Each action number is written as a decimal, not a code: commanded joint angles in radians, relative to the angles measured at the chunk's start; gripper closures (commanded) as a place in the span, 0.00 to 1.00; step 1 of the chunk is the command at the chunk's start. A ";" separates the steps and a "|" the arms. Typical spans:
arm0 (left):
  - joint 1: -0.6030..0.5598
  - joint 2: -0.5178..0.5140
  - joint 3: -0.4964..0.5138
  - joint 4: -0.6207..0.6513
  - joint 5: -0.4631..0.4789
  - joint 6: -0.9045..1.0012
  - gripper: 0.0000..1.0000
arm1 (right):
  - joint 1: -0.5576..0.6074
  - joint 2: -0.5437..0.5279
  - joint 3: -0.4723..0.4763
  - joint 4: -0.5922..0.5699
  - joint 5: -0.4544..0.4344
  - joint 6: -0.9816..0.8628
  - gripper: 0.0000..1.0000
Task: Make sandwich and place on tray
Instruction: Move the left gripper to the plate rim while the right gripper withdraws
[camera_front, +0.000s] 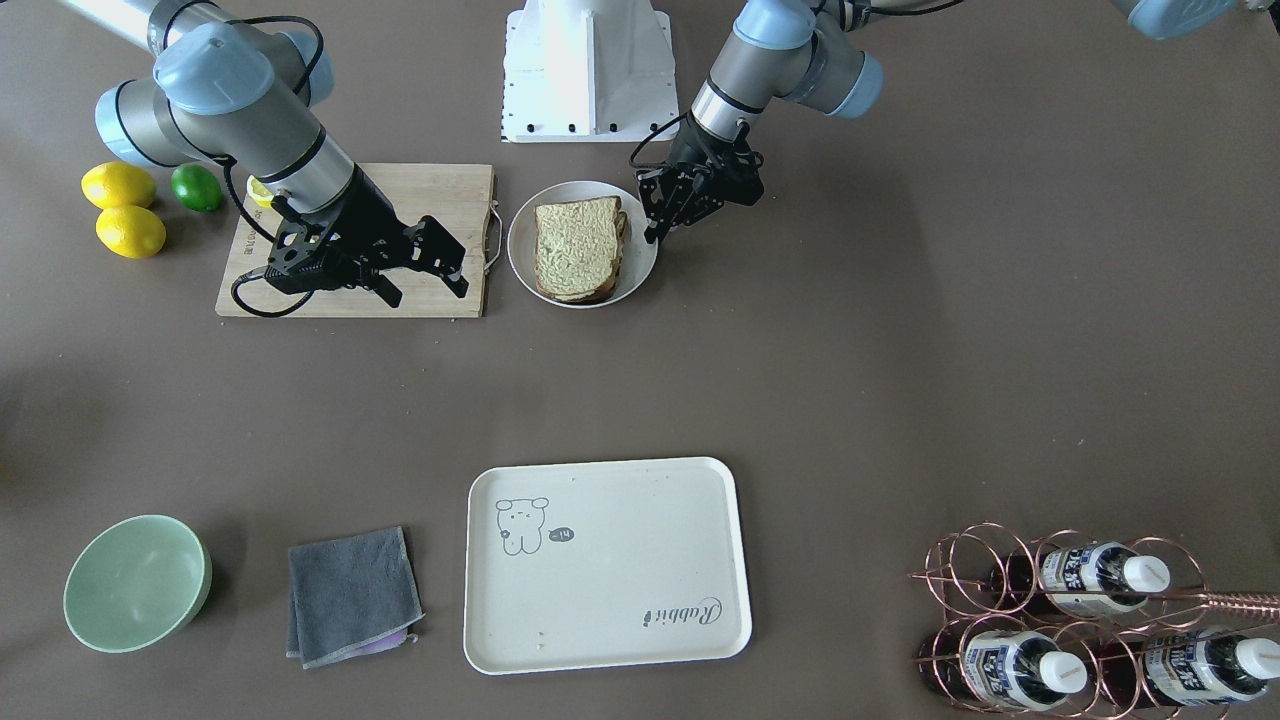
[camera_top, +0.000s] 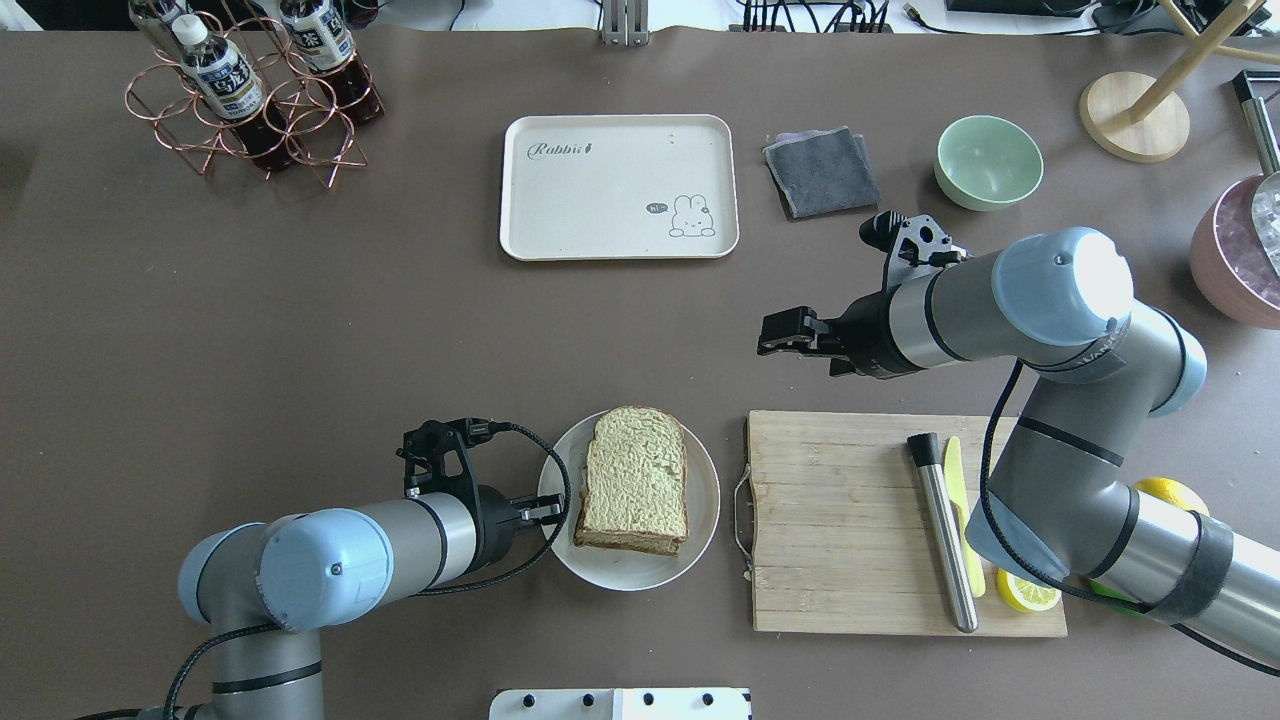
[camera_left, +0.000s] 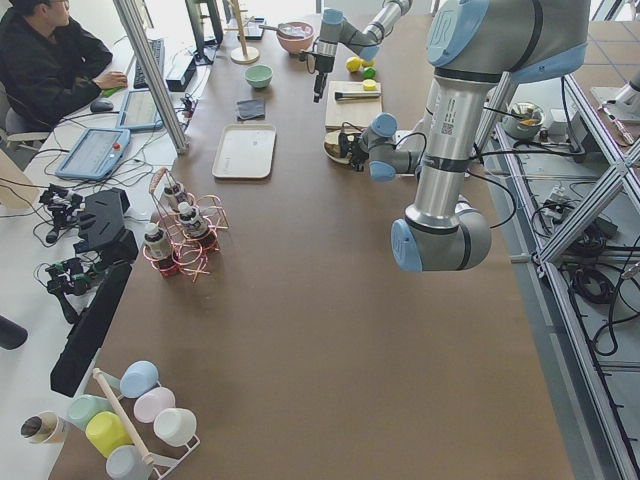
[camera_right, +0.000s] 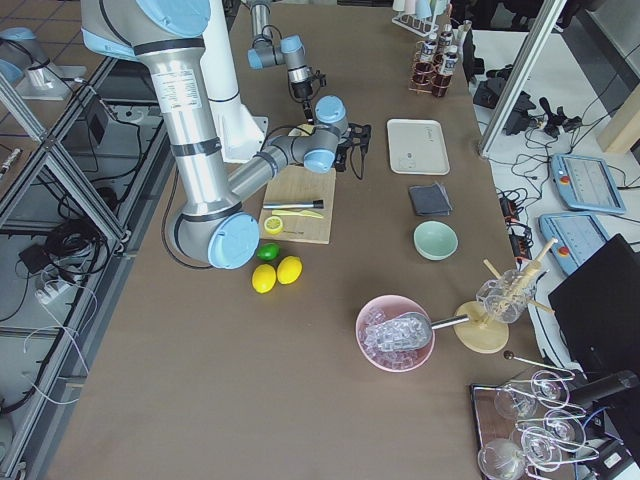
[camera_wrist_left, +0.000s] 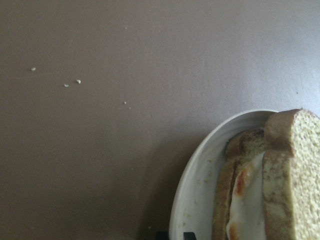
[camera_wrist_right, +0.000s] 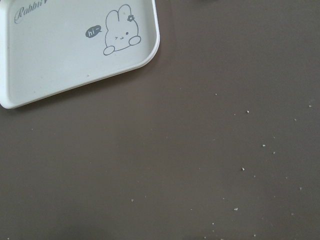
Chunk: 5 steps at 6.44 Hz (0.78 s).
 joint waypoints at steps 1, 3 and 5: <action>-0.007 0.000 -0.002 -0.002 -0.001 0.000 1.00 | 0.000 0.004 0.002 0.000 0.001 0.001 0.01; -0.039 0.000 -0.028 0.009 -0.017 0.003 1.00 | 0.002 -0.005 0.011 0.002 0.010 0.001 0.01; -0.137 0.000 -0.030 0.016 -0.142 0.002 1.00 | 0.008 -0.058 0.056 0.003 0.023 -0.002 0.01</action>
